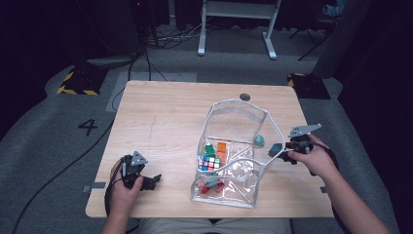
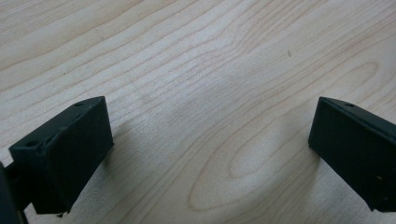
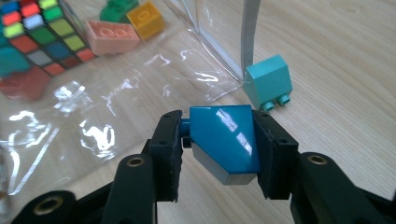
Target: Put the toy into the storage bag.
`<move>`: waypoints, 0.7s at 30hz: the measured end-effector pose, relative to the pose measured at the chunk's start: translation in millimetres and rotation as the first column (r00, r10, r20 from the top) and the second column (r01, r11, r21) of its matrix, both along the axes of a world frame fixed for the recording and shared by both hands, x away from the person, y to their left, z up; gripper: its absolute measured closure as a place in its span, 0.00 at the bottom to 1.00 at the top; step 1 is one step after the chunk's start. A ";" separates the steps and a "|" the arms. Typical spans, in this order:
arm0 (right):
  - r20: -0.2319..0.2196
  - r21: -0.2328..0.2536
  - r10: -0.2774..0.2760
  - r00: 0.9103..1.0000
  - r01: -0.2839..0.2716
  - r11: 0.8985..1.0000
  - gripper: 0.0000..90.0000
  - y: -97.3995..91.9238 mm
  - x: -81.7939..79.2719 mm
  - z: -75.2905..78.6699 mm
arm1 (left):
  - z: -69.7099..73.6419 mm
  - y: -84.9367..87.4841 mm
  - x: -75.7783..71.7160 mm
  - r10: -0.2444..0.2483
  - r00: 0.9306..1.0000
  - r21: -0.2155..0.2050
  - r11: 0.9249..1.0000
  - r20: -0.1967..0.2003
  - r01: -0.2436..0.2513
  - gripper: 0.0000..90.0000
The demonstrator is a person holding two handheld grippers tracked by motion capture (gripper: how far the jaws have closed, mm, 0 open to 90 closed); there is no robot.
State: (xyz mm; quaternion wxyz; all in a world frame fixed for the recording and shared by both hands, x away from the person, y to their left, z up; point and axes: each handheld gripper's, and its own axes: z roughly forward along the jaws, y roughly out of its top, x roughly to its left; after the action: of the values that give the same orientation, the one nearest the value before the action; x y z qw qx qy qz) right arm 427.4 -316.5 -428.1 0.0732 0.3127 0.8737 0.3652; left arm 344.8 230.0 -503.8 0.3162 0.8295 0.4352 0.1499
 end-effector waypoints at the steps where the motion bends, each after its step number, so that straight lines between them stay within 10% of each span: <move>1: 0.001 0.004 -0.001 1.000 0.001 1.000 0.64 -1.2 -1.9 4.7 | 0.0 0.0 0.0 0.001 1.000 0.000 1.000 0.000 -0.001 0.00; 21: 0.064 0.012 -0.020 0.998 0.019 1.000 0.64 -29.0 -21.9 90.1 | 0.0 0.0 0.1 -0.001 1.000 -0.001 1.000 -0.001 0.001 0.00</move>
State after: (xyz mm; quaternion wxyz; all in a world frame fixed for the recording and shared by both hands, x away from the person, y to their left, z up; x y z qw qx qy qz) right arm 405.4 -345.5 -338.0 0.1031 0.3098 0.8657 0.3794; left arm 344.9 230.0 -503.8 0.3167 0.8296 0.4350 0.1491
